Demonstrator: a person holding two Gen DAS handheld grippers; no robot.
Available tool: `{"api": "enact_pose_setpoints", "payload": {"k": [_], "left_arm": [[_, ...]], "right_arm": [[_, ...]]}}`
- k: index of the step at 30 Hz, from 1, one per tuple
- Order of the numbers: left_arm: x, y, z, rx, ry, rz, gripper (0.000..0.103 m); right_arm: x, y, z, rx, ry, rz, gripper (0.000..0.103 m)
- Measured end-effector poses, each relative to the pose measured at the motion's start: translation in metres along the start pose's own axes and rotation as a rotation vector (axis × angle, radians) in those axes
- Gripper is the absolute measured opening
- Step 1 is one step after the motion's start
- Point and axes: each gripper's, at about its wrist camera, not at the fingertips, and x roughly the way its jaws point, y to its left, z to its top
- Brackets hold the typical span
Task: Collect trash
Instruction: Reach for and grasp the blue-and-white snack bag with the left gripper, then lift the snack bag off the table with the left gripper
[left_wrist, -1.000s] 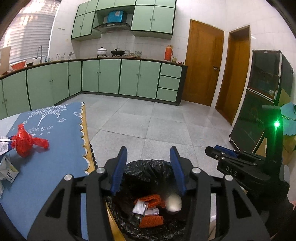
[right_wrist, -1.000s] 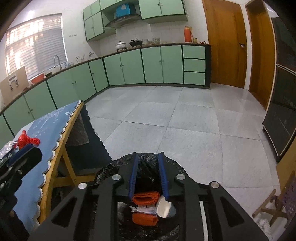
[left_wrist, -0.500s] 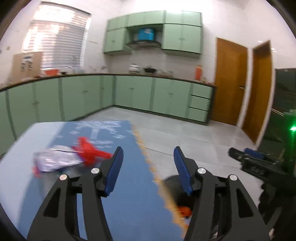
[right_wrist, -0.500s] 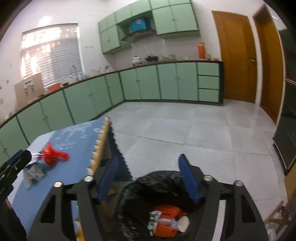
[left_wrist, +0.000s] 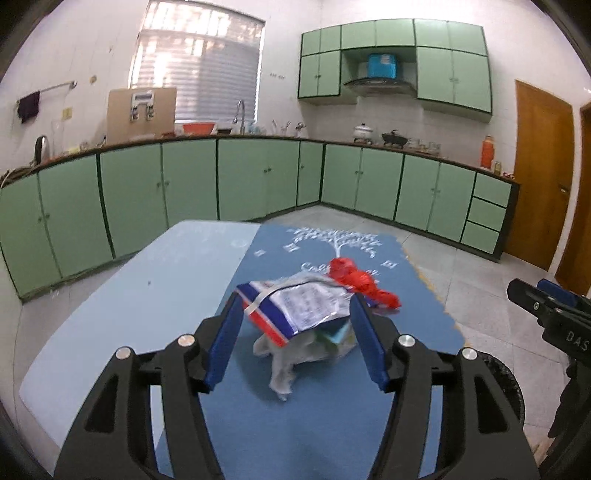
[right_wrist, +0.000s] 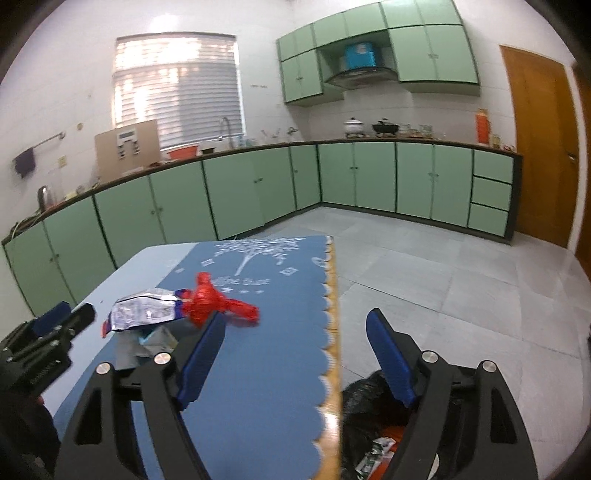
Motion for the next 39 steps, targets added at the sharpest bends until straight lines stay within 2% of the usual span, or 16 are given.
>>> {"api": "enact_pose_setpoints", "payload": {"k": [7,12,17,19,23,27,29,34,35,37,38,39], "left_arm": [[0.024,0.01,-0.003,-0.024,0.058,-0.007,0.062],[0.038,0.003,-0.001,-0.03,0.062,-0.02,0.066],[0.052,-0.003,0.002,-0.036,0.071,-0.029,0.065],[0.055,-0.005,0.002,-0.031,0.075,-0.032,0.059],[0.058,-0.008,0.0,-0.022,0.082,-0.039,0.029],[0.053,-0.007,0.001,-0.027,0.055,-0.045,0.007],[0.05,-0.007,0.001,-0.024,0.045,-0.054,0.0],[0.045,-0.004,0.001,-0.037,0.038,-0.056,0.0],[0.044,-0.002,0.0,-0.044,0.038,-0.049,0.002],[0.043,0.002,-0.001,-0.059,0.041,-0.025,0.018],[0.043,0.004,-0.001,-0.067,0.043,-0.012,0.048],[0.045,0.006,-0.001,-0.073,0.045,-0.007,0.063]], "right_arm": [[0.01,0.021,-0.005,-0.034,0.005,0.022,0.077],[0.015,0.02,-0.007,-0.036,0.016,0.017,0.077],[0.022,0.017,-0.006,-0.031,0.021,0.012,0.076],[0.024,0.016,-0.006,-0.029,0.023,0.01,0.076],[0.026,0.014,-0.007,-0.023,0.026,0.009,0.076],[0.027,0.015,-0.007,-0.027,0.029,0.012,0.076],[0.029,0.016,-0.007,-0.031,0.031,0.015,0.076],[0.034,0.02,-0.007,-0.042,0.038,0.023,0.075],[0.034,0.021,-0.008,-0.044,0.039,0.024,0.075],[0.035,0.021,-0.009,-0.044,0.043,0.027,0.075],[0.035,0.021,-0.01,-0.045,0.046,0.028,0.075],[0.036,0.022,-0.011,-0.044,0.048,0.029,0.075]]}}
